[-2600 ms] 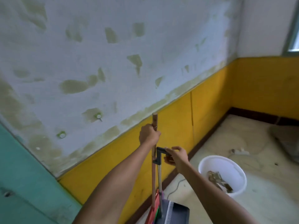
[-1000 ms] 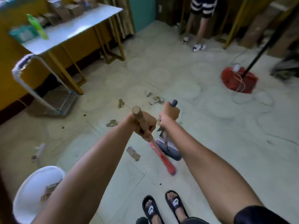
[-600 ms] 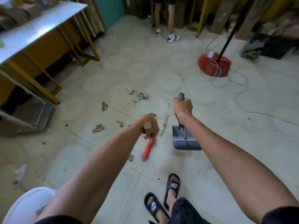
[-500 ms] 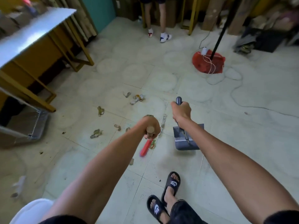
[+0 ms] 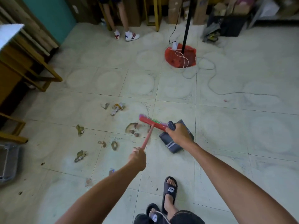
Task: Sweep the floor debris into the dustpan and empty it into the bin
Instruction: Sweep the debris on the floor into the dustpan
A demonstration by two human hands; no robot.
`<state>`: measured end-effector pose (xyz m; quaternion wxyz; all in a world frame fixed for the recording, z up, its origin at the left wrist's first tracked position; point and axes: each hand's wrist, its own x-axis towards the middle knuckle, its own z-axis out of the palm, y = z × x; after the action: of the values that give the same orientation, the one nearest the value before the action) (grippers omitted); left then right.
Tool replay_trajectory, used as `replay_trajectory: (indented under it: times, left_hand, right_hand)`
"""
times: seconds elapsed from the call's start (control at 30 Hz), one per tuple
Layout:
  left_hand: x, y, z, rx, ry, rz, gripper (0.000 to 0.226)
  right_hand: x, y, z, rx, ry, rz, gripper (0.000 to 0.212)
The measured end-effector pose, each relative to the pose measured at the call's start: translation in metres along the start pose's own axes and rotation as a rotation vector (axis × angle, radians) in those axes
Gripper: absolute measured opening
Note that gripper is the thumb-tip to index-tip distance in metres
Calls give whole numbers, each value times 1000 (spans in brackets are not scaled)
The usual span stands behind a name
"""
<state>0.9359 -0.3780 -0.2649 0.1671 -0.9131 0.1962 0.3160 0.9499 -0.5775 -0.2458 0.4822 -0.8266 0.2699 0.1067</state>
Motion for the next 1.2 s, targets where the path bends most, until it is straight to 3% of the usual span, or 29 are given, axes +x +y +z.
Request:
replay_trajectory:
  times: [0.1,0.3,0.5,0.63,0.83,1.2]
  left_hand:
    - [19,-6,-9,-40,-5,52,40]
    - [56,-43,-18,-127,7,-6,34]
    - [81,-109,-1,-95,53,2,32]
    - [96,-155,23,-28,3,23,30]
    - [109,-237,53,17,-47,56,33]
    - [74,-356,89,-50,-45,7,42]
  right_hand:
    - [3,11,5,-46,0,13,27]
    - [9,23,17,-134,-65,25,21]
    - [2,13,26,-203,-83,52,34]
    - [-11,-10,66,-320,-168,64,27]
    - [-11,-51,139,-483,-162,65,29]
    - [-20,-106,221,-613,-188,76,27]
